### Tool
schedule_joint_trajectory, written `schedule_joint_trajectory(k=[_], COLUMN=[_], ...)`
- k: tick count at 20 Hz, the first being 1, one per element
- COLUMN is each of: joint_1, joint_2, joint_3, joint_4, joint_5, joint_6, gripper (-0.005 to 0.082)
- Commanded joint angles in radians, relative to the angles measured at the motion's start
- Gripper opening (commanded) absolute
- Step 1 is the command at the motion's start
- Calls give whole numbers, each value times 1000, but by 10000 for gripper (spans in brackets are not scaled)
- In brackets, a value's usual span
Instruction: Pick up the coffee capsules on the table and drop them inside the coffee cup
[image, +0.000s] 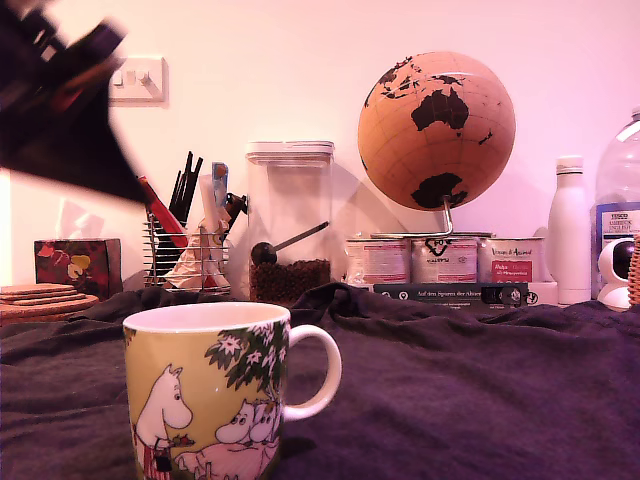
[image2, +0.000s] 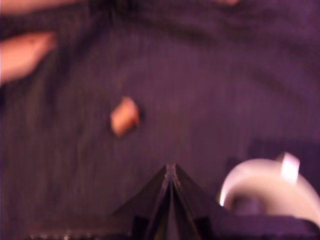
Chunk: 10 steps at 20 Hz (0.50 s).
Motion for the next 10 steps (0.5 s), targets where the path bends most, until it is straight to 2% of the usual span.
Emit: schedule_joint_trajectory(k=[1, 3, 6, 9, 10], joint_1=[0, 10, 46, 100, 124], joint_2=[-9, -8, -8, -8, -8], joint_3=[-64, -103, -153, -163, -163], joint_4=[75, 149, 265, 312, 324], joint_5=[18, 53, 151, 233, 259], joint_6=[13, 31, 43, 60, 83], gripper=[-19, -19, -19, -19, -19])
